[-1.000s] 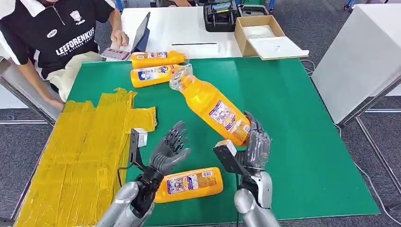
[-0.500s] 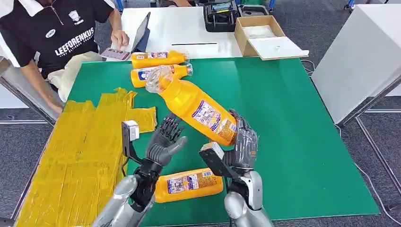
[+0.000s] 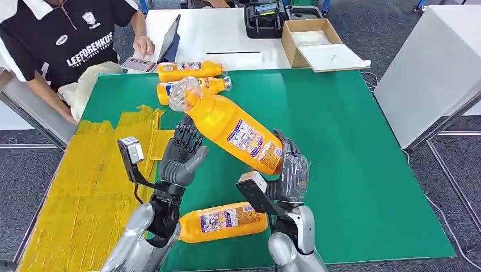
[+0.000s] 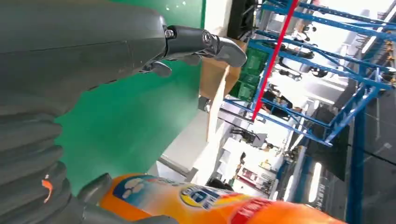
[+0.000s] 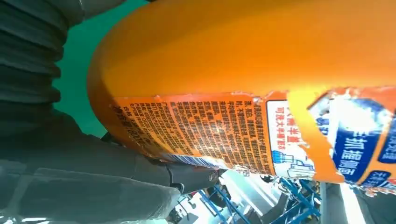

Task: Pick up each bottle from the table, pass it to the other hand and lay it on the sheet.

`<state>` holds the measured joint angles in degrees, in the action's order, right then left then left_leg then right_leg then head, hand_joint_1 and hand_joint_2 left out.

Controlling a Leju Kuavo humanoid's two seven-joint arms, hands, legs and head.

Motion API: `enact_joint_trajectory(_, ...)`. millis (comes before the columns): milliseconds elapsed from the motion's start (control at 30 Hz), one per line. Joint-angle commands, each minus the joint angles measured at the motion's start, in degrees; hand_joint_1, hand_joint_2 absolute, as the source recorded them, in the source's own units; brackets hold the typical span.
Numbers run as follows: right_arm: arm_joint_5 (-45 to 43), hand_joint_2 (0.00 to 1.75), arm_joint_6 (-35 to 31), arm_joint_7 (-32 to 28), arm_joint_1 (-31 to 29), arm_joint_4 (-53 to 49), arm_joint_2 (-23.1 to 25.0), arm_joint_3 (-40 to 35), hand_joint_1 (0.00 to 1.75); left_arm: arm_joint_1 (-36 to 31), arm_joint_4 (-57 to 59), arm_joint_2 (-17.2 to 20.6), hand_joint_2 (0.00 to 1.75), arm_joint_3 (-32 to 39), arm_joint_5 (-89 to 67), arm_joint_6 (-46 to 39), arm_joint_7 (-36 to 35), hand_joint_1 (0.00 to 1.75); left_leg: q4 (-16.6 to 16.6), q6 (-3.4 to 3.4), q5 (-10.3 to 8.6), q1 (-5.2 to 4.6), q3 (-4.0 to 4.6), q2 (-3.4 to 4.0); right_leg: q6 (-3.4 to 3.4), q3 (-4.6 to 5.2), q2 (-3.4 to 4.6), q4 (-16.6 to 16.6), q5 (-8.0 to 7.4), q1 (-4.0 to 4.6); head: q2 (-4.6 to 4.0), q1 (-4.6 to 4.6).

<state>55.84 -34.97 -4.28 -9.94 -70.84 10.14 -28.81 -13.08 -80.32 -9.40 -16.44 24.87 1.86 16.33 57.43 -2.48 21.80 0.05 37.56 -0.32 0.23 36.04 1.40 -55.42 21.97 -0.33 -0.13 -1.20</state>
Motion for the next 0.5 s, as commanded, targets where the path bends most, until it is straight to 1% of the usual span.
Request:
enact_joint_trajectory(33, 0.6, 1.75, -0.8, 0.5, -2.7, 3.2, -1.0, 1.2, 1.75, -0.6, -0.8, -0.1, 1.75, 0.7, 0.0, 0.4, 0.0, 0.00, 0.0, 0.10, 0.06, -0.01, -0.17, -0.01, 0.00, -0.18, -0.10, 0.0, 0.06, 0.00, 0.00, 0.00)
enact_joint_trajectory(67, 2.1, 1.75, -1.5, 1.5, -3.5, 4.0, -0.6, 2.0, 1.75, -0.5, -1.6, -0.1, 1.75, 0.5, 0.0, 0.4, 0.0, 0.00, 0.0, 0.15, 0.13, -0.02, -0.32, -0.01, -0.01, -0.33, -0.16, 0.0, 0.13, -0.01, 0.00, 0.00)
enact_joint_trajectory(100, 2.0, 1.75, -1.3, 1.7, -4.0, 4.3, -0.4, 2.4, 1.75, -0.4, -2.1, 0.0, 1.75, 0.3, 0.0, 0.4, 0.0, 0.00, 0.0, 0.11, 0.06, -0.02, -0.19, 0.00, 0.00, -0.20, -0.11, 0.0, 0.07, -0.01, 0.00, 0.00)
enact_joint_trajectory(133, 2.0, 1.75, -1.9, 2.1, -4.7, 4.9, -0.2, 3.3, 1.75, -0.2, -2.6, 0.0, 1.75, 0.1, 0.0, 0.5, -0.1, 0.00, 0.0, 0.14, 0.12, -0.02, -0.27, 0.02, -0.01, -0.27, -0.11, 0.0, 0.11, -0.01, 0.00, 0.00)
enact_joint_trajectory(167, 2.3, 1.75, -3.3, 2.4, -5.6, 5.6, 0.1, 4.4, 1.75, 0.0, -3.2, 0.0, 1.75, -0.1, 0.0, 0.5, -0.1, 0.00, 0.0, 0.10, 0.06, -0.03, -0.15, 0.05, 0.00, -0.15, -0.05, 0.0, 0.05, -0.02, 0.00, 0.02)
enact_joint_trajectory(200, 2.3, 1.75, -4.6, 3.1, -6.9, 6.5, 0.3, 6.2, 1.75, 0.2, -3.8, 0.1, 1.75, -0.4, 0.0, 0.6, -0.1, 0.00, 0.0, 0.14, 0.11, -0.05, -0.27, 0.06, -0.01, -0.26, -0.08, 0.0, 0.11, -0.03, 0.00, 0.00)
enact_joint_trajectory(233, 1.4, 1.75, -5.0, 3.3, -7.9, 7.1, 0.3, 7.8, 1.75, 0.4, -4.1, 0.2, 1.75, -0.6, 0.0, 0.6, -0.1, 0.00, 0.0, 0.10, 0.06, -0.04, -0.16, 0.05, -0.01, -0.16, -0.05, 0.0, 0.05, -0.02, 0.00, 0.02)
enact_joint_trajectory(267, 2.8, 1.75, -5.0, 3.9, -8.8, 7.2, 0.6, 10.9, 1.75, 0.5, -4.3, 0.2, 1.75, -0.9, -0.4, 0.5, 0.0, 0.00, 0.0, 0.14, 0.12, -0.06, -0.28, 0.08, -0.01, -0.26, -0.06, -0.1, 0.11, -0.04, 0.00, 0.00)
enact_joint_trajectory(300, 2.1, 1.75, -4.8, 4.1, -9.9, 8.5, 0.5, 11.9, 1.75, 0.5, -4.4, 0.2, 1.75, -0.9, -0.4, 0.5, 0.0, 0.00, 0.0, 0.12, 0.06, -0.05, -0.17, 0.02, 0.00, -0.18, -0.10, 0.0, 0.06, -0.03, 0.00, 0.02)
enact_joint_trajectory(333, 1.4, 1.75, -4.7, 4.2, -10.9, 9.5, 0.5, 13.1, 1.75, 0.4, -4.3, 0.2, 1.75, -1.1, -0.4, 0.5, 0.0, 0.00, 0.0, 0.15, 0.10, -0.07, -0.30, -0.02, 0.00, -0.31, -0.18, -0.1, 0.13, -0.05, 0.00, -0.02)
enact_joint_trajectory(367, 1.3, 1.75, -4.7, 4.4, -11.6, 10.2, 0.4, 13.8, 1.75, 0.4, -4.3, 0.2, 1.75, -1.1, -0.5, 0.5, 0.0, 0.00, 0.1, 0.19, 0.15, -0.06, -0.37, 0.04, -0.01, -0.37, -0.15, -0.1, 0.15, -0.04, 0.00, 0.00)
enact_joint_trajectory(467, 1.8, 1.75, -4.8, 4.7, -13.2, 13.4, 0.5, 15.0, 1.75, 0.1, -3.8, 0.0, 1.75, -1.3, -0.5, 0.4, 0.0, 0.00, 0.0, 0.09, 0.02, -0.03, -0.18, 0.02, 0.00, -0.18, -0.08, 0.0, 0.03, -0.02, 0.00, 0.00)
enact_joint_trajectory(500, 1.8, 1.75, -4.8, 4.7, -13.1, 13.6, 0.6, 14.9, 1.75, 0.1, -3.7, 0.0, 1.75, -1.3, -0.5, 0.4, 0.0, 0.00, 0.0, 0.13, 0.07, -0.04, -0.28, 0.03, -0.01, -0.29, -0.12, 0.0, 0.08, -0.03, 0.00, 0.02)
